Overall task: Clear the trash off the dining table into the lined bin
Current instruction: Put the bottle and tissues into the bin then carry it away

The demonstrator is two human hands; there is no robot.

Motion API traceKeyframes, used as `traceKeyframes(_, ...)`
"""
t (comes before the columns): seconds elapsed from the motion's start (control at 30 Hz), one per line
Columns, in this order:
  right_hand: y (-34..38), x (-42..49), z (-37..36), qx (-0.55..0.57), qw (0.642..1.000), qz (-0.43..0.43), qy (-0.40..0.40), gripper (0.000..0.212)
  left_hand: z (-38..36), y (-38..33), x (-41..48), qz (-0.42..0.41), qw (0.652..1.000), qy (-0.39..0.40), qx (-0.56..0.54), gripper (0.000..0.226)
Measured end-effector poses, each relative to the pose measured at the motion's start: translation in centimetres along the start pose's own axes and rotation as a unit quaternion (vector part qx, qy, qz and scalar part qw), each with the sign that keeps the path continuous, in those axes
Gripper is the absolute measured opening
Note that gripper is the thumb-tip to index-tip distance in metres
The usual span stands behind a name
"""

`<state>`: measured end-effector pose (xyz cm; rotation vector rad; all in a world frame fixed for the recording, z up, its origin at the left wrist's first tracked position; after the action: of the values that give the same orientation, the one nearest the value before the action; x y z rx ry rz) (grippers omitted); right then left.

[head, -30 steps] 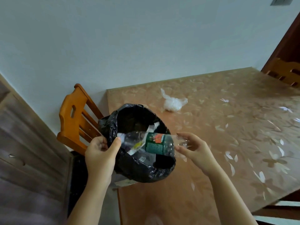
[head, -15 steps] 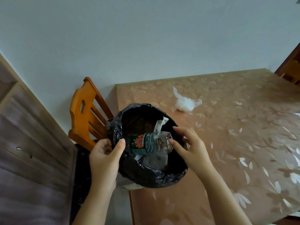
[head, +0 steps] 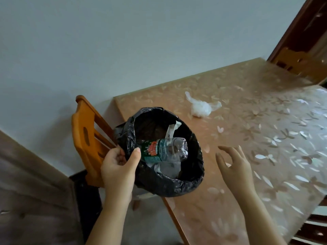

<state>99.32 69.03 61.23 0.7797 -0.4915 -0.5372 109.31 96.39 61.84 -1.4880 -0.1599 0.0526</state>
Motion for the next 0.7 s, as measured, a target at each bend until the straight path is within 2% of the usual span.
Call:
traceKeyframes(0.1, 0.9, -1.2, -1.4, -0.012, 0.999, -0.028, -0.023, 0.019, 0.7, 0.2, 2.8, -0.009, 1.000, 0.027, -0.001, 0.024)
traceKeyframes(0.2, 1.8, -1.6, -3.0, -0.029, 0.999, -0.045, -0.009, 0.020, 1.1, 0.0, 4.8, -0.027, 0.999, 0.047, 0.004, 0.027)
traceKeyframes(0.4, 2.0, -0.3, -4.7, -0.033, 0.997, -0.063, -0.015, 0.019, 0.7, 0.3, 7.9, 0.007, 0.999, 0.044, -0.001, 0.016)
traceKeyframes(0.7, -1.2, 8.0, -8.4, -0.007, 0.997, -0.069, -0.035, 0.019, -4.6, 0.7, 14.4, -0.002, 0.998, 0.060, 0.026, 0.013)
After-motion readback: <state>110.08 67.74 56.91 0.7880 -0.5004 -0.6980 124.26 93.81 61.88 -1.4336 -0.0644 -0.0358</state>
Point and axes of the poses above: each hand's wrist, its own x-axis towards the middle knuckle, its own z-axis out of the back of the hand, y = z × x, the point moved 5 cm from there along x, towards the middle knuckle, and after that the axes turned 6 degrees about x, right-handed, at the moved point
